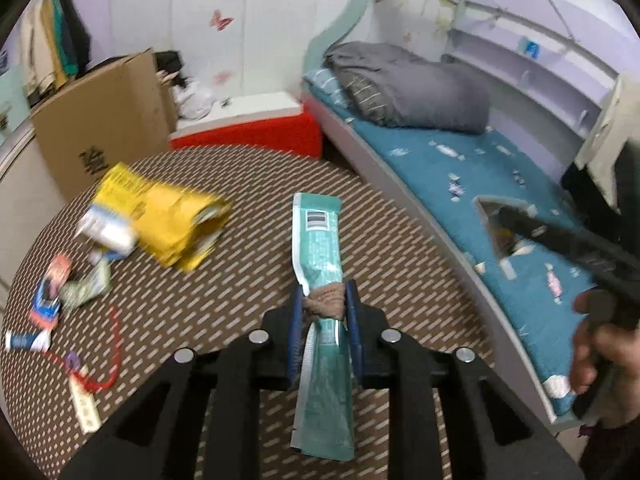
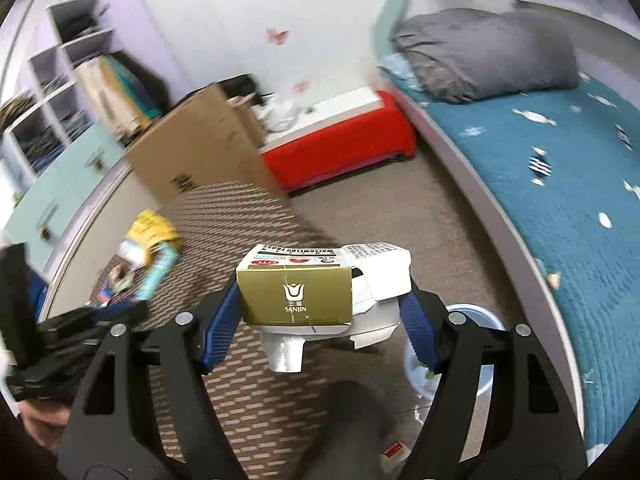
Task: Collect trash
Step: 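Carry the white-gold box and teal tube toward the wastebasket with both tools, then open both tools over the wastebasket to drop the box and tube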
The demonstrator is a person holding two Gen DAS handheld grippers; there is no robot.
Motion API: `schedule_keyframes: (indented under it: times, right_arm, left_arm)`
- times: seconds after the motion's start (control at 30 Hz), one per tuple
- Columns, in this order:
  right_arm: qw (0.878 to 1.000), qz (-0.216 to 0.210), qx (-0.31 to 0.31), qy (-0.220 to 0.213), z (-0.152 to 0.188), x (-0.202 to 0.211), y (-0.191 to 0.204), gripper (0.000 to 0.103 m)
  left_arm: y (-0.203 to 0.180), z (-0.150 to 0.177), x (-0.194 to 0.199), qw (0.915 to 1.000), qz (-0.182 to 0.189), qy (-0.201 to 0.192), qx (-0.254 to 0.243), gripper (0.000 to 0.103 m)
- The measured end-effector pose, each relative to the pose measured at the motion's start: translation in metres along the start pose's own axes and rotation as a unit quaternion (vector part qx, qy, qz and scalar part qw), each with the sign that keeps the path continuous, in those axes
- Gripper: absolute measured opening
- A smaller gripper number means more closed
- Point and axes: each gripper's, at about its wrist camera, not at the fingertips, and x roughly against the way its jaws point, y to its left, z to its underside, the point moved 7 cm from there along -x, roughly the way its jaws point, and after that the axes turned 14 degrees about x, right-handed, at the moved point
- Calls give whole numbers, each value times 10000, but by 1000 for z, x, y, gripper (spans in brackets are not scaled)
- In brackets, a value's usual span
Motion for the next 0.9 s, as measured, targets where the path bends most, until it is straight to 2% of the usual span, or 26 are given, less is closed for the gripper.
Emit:
schedule_keyframes:
  times: [0.17, 0.33, 0.43, 0.67, 0.7, 0.73, 0.9]
  right_arm:
    - [9937, 134, -970, 539, 39, -54, -92, 71]
    - [9825, 123, -1555, 1022, 87, -110, -145, 71]
    - [9724, 69, -1930, 1310, 119, -147, -170, 71]
    - [9502, -50, -2554, 1784, 171, -198, -206, 75]
    - [9473, -20, -2625, 1834, 176, -202, -209, 83]
    - [9447, 26, -2723, 1829, 182, -204, -215, 93]
    - [9423, 239, -2996, 1475, 184, -173, -232, 93]
  left_arm:
    - [-74, -23, -18, 9987, 417, 8, -278, 20]
    - [-135, -30, -53, 9960, 651, 151, -588, 20]
    - [-162, -27, -86, 9944, 716, 451, -640, 20]
    - [-198, 3, -181, 9868, 384, 1387, -742, 20]
    - [-199, 9, -191, 9854, 327, 1501, -730, 20]
    - [-198, 11, -198, 9841, 281, 1591, -743, 20]
    - [-215, 25, -224, 9766, 120, 1910, -986, 20]
